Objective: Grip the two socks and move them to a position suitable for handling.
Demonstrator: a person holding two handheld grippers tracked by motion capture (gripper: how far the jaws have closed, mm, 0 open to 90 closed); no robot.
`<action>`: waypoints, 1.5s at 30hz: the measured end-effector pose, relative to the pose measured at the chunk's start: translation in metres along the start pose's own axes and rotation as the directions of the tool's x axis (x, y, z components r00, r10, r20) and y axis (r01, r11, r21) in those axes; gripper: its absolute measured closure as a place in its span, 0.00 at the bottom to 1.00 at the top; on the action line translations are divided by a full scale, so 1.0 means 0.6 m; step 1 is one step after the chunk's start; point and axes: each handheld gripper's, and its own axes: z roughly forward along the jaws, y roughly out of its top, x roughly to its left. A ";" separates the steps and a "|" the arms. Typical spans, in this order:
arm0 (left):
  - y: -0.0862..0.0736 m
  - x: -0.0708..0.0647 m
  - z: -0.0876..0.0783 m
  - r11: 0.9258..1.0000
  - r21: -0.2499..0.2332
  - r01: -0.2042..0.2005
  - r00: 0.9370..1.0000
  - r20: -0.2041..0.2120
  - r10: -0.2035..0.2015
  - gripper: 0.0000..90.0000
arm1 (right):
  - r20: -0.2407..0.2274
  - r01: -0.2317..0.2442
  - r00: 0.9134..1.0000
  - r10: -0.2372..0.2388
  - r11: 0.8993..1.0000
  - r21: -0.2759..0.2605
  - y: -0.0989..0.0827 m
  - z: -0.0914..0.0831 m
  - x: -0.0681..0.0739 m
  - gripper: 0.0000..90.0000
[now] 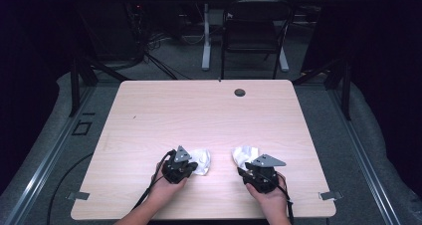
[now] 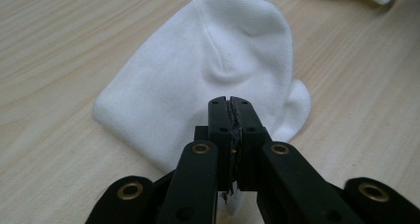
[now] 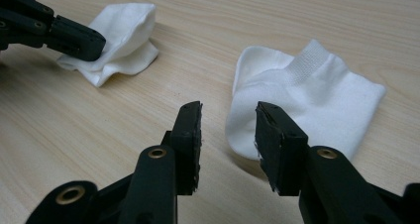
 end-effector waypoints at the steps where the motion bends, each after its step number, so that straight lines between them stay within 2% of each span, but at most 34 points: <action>1: 0.000 -0.002 0.000 1.000 -0.002 -0.003 1.000 0.003 0.003 0.99 | 0.001 0.000 1.000 0.000 1.000 0.000 0.000 -0.001 0.000 0.70; 11: -0.009 -0.015 -0.009 1.000 0.012 -0.023 0.997 0.071 0.022 0.99 | 0.002 -0.003 1.000 0.003 1.000 -0.009 0.000 -0.004 -0.002 0.70; 13: -0.009 -0.015 -0.013 0.999 0.020 -0.030 0.997 0.066 0.029 0.99 | 0.003 -0.004 1.000 0.004 1.000 -0.007 0.000 -0.006 -0.002 0.69; 15: -0.008 -0.015 -0.017 0.999 0.026 -0.026 0.998 0.061 0.025 0.94 | 0.004 -0.008 1.000 0.008 1.000 -0.011 0.000 -0.006 -0.002 0.69; 19: 0.005 -0.017 -0.024 1.000 -0.009 0.005 0.999 0.051 -0.004 0.82 | 0.003 -0.011 1.000 0.011 1.000 -0.011 0.000 -0.005 -0.002 0.69; 20: 0.015 -0.026 -0.025 1.000 -0.029 0.006 0.998 0.055 -0.004 0.81 | 0.003 -0.011 1.000 0.011 1.000 -0.011 -0.001 -0.004 -0.002 0.69; 24: 0.026 -0.044 -0.019 0.999 -0.045 -0.017 0.999 0.047 0.019 0.73 | 0.003 -0.011 1.000 0.011 1.000 -0.011 -0.001 -0.004 -0.003 0.69; 26: 0.032 -0.056 -0.013 0.998 -0.048 -0.029 0.999 0.035 0.030 0.72 | 0.003 -0.012 1.000 0.012 1.000 -0.012 -0.001 -0.005 -0.003 0.69; 28: 0.037 -0.067 0.000 0.999 -0.040 -0.024 0.999 0.028 0.025 0.70 | 0.006 -0.008 1.000 0.008 1.000 -0.012 0.000 -0.006 -0.005 0.69; 30: 0.038 -0.070 0.004 0.999 -0.037 -0.023 1.000 0.018 0.024 0.70 | 0.005 -0.010 1.000 0.011 1.000 -0.013 -0.001 -0.006 -0.005 0.69; 32: 0.039 -0.076 0.014 0.999 -0.023 -0.029 0.999 -0.022 0.029 0.71 | -0.001 -0.013 1.000 0.013 1.000 -0.015 0.000 -0.007 -0.006 0.69; 34: 0.039 -0.077 0.016 0.999 -0.022 -0.035 0.999 -0.035 0.034 0.74 | -0.001 -0.014 1.000 0.014 1.000 -0.016 0.000 -0.007 -0.005 0.69; 35: 0.038 -0.079 0.018 0.999 -0.021 -0.035 0.998 -0.044 0.034 0.79 | 0.001 -0.011 1.000 0.011 1.000 -0.015 0.000 -0.007 -0.006 0.69; 39: 0.039 -0.076 0.014 0.999 -0.002 -0.037 0.999 -0.034 0.037 0.98 | -0.002 -0.005 1.000 0.004 1.000 -0.015 0.001 -0.004 -0.002 0.69; 41: 0.039 -0.075 0.012 0.999 -0.005 -0.034 0.999 -0.030 0.034 0.99 | -0.004 0.000 1.000 0.000 1.000 -0.009 0.002 -0.004 -0.001 0.69; 45: 0.039 -0.075 0.002 0.999 -0.025 -0.026 1.000 0.005 0.027 1.00 | -0.006 0.003 1.000 -0.003 1.000 -0.011 0.003 -0.002 0.002 0.71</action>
